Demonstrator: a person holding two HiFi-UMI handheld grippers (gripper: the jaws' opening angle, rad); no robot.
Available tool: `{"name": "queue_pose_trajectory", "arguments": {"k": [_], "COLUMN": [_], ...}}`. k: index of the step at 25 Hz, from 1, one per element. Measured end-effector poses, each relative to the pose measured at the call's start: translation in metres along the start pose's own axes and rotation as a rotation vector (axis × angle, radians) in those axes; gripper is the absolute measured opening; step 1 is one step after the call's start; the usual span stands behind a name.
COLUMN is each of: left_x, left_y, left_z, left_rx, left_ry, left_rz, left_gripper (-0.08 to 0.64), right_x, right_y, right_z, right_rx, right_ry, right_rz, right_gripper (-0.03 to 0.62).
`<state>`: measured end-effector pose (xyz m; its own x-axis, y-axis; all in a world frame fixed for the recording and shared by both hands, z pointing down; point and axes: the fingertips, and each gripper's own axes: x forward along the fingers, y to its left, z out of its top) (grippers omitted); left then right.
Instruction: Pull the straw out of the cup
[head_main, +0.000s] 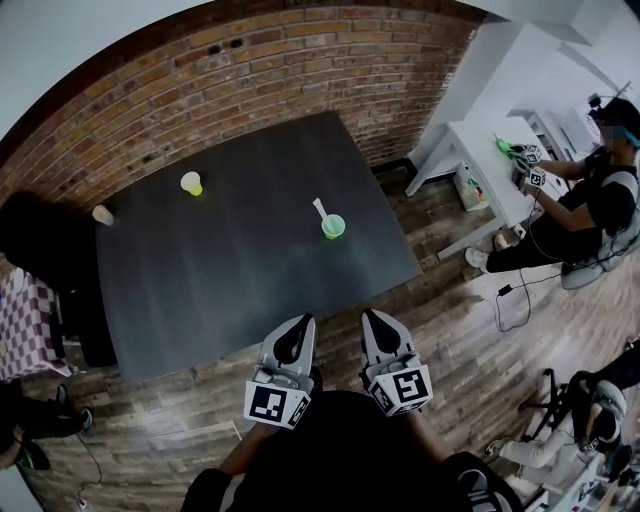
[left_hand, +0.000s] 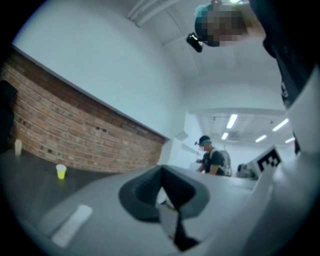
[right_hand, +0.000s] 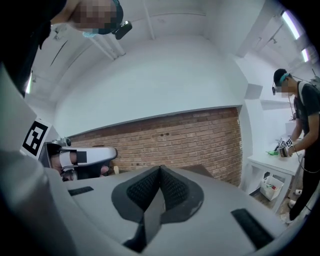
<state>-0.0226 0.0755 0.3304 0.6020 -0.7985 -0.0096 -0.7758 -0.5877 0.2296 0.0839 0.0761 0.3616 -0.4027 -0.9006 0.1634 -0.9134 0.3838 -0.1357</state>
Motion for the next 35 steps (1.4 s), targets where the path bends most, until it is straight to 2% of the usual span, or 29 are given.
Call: {"name": "queue_pose_trajectory", "arguments": {"k": [7,15,28,35], "left_x": [0.027,0.042,0.110,0.146], "left_y": [0.054,0.070,0.096,0.113], "left_z": [0.011,0.003,0.004,-0.012], "left_rx": [0.004,-0.041,-0.016,-0.064], "left_ry": [-0.007,0.015,0.016,0.059], "left_rz": [-0.014,-0.015,0.046,0.089], "left_gripper": [0.003,0.003,0.003,0.003], "right_x": [0.054,0.087,0.155,0.194], "right_y": [0.001,-0.002,-0.044,-0.071], "right_z": [0.011,0.010,0.011,0.006], "right_rx": [-0.003,-0.014,-0.027,-0.041], "right_ry": [0.018,0.031,0.056,0.096], "right_rz": [-0.038,-0.038,0.057,0.094], "right_gripper": [0.005,0.005,0.005,0.006]}}
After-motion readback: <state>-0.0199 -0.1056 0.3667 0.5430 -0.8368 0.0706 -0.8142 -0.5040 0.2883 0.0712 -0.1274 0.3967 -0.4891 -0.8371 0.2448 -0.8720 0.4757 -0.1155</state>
